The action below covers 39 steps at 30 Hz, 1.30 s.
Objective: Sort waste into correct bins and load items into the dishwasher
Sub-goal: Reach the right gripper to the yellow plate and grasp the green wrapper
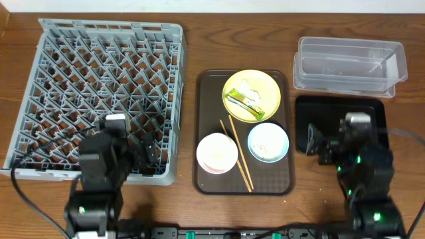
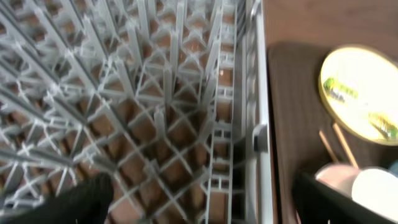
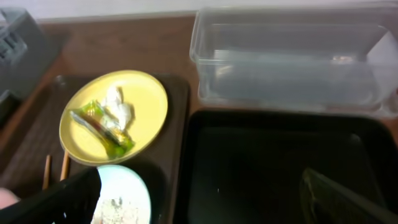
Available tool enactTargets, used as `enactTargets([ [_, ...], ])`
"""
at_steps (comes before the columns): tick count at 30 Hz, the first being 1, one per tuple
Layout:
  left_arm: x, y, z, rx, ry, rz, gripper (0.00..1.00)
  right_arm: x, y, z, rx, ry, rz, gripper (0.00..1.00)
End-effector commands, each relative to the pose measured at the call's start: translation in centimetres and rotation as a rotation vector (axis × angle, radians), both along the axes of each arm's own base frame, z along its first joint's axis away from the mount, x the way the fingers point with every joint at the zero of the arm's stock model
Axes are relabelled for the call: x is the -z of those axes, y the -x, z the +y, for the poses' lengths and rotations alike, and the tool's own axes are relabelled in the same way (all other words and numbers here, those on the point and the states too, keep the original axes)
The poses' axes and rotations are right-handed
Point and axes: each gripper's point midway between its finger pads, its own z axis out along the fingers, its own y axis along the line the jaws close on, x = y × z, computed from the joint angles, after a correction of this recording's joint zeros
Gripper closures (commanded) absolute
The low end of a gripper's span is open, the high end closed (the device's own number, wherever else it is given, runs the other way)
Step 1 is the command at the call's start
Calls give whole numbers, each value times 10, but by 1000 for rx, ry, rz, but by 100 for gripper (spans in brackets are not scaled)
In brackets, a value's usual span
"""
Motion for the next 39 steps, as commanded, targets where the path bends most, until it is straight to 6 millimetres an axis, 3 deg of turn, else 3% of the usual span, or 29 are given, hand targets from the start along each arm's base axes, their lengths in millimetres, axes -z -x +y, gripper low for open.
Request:
enactTargets([
  [1,-12,-2,-1,-1,17,70,7,-12,-19,9,-33,-31,108,1],
  [7,-12,-1,-3,4,24,108,7,-3,-39,13,-94,29,351,1],
  [10,-13,0,-6,19,38,106,7,-2,-50,28,-122,-72,391,1],
  [14,-13,0,-6,18,37,107,7,-12,-64,56,-262,-163,333,1],
  [20,-13,0,-6,18,37,110,7,-15,-77,90,-408,-108,260,7],
  [22,-12,0,-6,18,37,110,7,-7,-77,111,-463,-40,278,7],
  [31,-12,0,-6,18,37,110,7,18,-103,159,-535,125,391,24],
  [39,-12,1,-6,18,37,111,7,83,-126,194,-582,164,473,36],
])
